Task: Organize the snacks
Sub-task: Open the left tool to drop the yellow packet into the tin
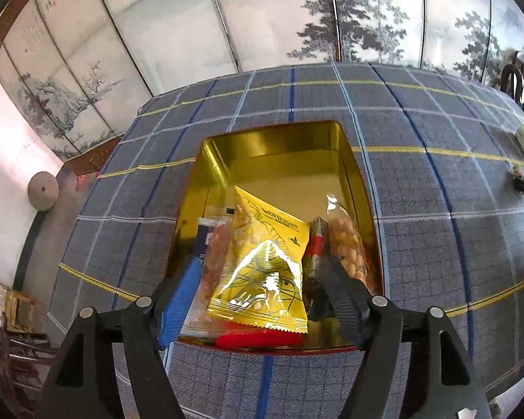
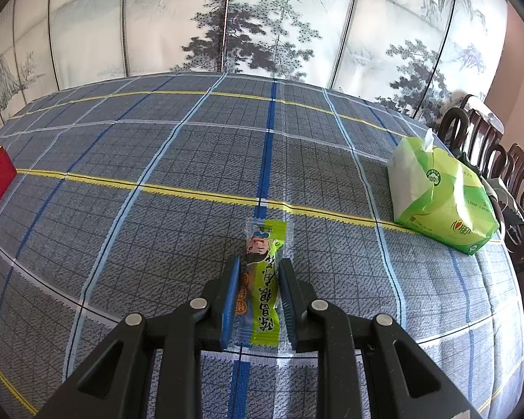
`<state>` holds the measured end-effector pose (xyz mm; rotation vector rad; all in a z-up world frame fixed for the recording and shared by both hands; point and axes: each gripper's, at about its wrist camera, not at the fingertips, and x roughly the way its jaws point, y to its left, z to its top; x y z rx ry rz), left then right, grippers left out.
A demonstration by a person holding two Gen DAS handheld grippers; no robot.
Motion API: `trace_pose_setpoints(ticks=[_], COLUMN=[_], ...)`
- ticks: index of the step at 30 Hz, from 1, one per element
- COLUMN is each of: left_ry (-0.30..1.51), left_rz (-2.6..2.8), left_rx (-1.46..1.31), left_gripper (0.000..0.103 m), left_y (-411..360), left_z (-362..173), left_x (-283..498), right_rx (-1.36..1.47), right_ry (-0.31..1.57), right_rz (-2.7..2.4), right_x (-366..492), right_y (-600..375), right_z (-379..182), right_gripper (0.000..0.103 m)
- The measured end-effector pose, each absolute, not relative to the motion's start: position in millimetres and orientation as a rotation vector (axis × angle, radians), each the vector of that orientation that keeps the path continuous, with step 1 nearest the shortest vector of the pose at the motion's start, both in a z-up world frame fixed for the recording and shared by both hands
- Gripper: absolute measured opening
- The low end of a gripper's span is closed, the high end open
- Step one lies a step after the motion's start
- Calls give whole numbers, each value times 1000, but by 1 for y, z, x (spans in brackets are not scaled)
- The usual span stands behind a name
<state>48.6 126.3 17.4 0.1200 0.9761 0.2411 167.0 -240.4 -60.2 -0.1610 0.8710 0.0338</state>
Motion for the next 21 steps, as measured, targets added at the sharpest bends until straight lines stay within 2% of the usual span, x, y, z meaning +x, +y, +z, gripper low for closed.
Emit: trace_pose_setpoints(ticks=[10,21], left_ry=[931,929], left_rz=[262,272], left_rx=[38,22], left_gripper=[78,81], left_y=[144,150], left_z=[37,38], left_x=[33,19], right_rx=[-160,-102], right_ry=[871,896], right_rz=[34,36], right_x=[167,171], right_y=[-239,-247], right_z=[-60,-59], right_gripper=[23,23])
